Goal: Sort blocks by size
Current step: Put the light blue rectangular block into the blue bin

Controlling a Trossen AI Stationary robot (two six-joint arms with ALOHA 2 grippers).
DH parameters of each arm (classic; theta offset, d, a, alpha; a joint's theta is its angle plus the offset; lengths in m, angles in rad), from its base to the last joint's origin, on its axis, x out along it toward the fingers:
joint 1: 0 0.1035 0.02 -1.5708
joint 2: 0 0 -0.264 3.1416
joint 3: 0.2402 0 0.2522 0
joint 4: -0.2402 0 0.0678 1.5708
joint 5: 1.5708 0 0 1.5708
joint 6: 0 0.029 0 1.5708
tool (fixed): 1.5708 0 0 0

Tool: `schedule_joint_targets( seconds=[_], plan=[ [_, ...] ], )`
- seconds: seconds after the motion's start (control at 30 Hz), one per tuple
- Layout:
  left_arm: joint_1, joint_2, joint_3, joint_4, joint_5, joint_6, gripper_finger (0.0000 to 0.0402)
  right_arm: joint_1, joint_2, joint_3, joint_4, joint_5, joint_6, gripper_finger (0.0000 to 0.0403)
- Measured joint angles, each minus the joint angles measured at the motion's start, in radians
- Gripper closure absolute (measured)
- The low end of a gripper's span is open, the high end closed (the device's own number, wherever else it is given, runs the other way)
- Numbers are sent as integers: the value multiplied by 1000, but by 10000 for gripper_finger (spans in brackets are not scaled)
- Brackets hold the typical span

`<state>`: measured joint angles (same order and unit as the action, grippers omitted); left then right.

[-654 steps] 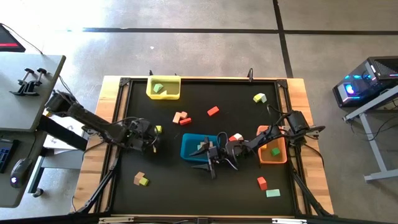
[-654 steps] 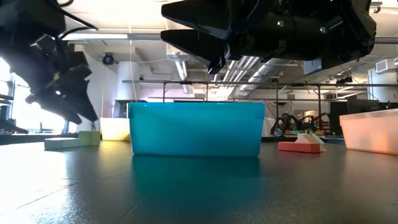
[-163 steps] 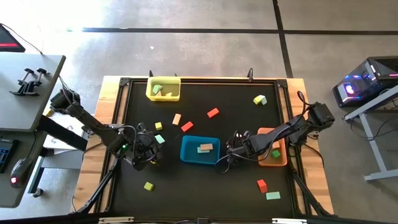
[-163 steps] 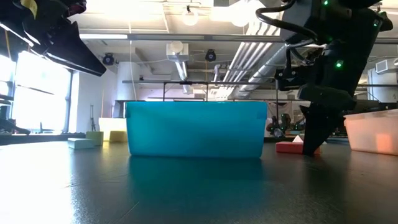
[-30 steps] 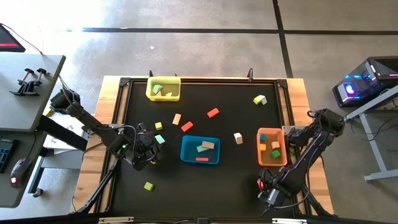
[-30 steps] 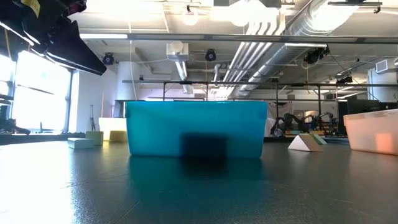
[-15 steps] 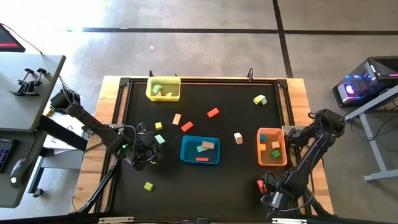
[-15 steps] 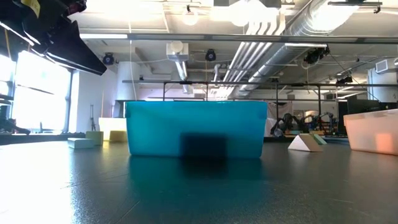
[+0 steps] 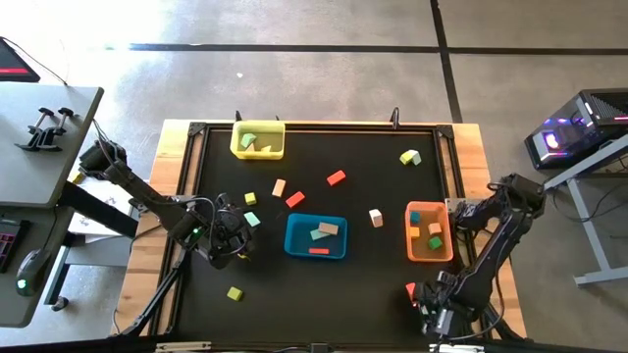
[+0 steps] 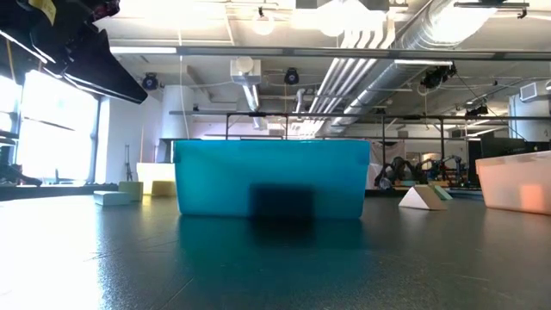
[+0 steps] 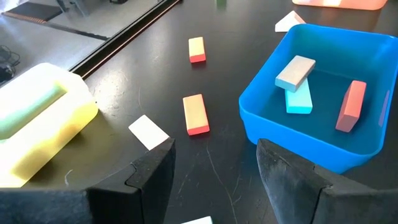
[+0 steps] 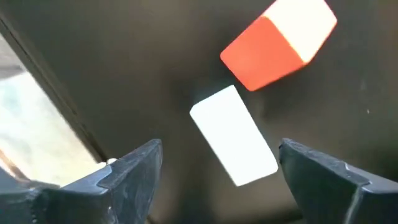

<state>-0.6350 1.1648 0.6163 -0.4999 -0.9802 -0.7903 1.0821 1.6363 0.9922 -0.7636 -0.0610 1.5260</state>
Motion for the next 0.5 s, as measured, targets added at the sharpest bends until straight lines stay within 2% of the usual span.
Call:
schedule_joint_targets(
  seconds=[0.23, 0.5],
  plan=[
    [0, 0, 0, -1, 0, 0, 188, 0, 68, -1, 29, -19, -158, 87],
    [0, 0, 0, -1, 0, -1, 188, 0, 136, 3, 26, -64, -181, 106]
  ],
)
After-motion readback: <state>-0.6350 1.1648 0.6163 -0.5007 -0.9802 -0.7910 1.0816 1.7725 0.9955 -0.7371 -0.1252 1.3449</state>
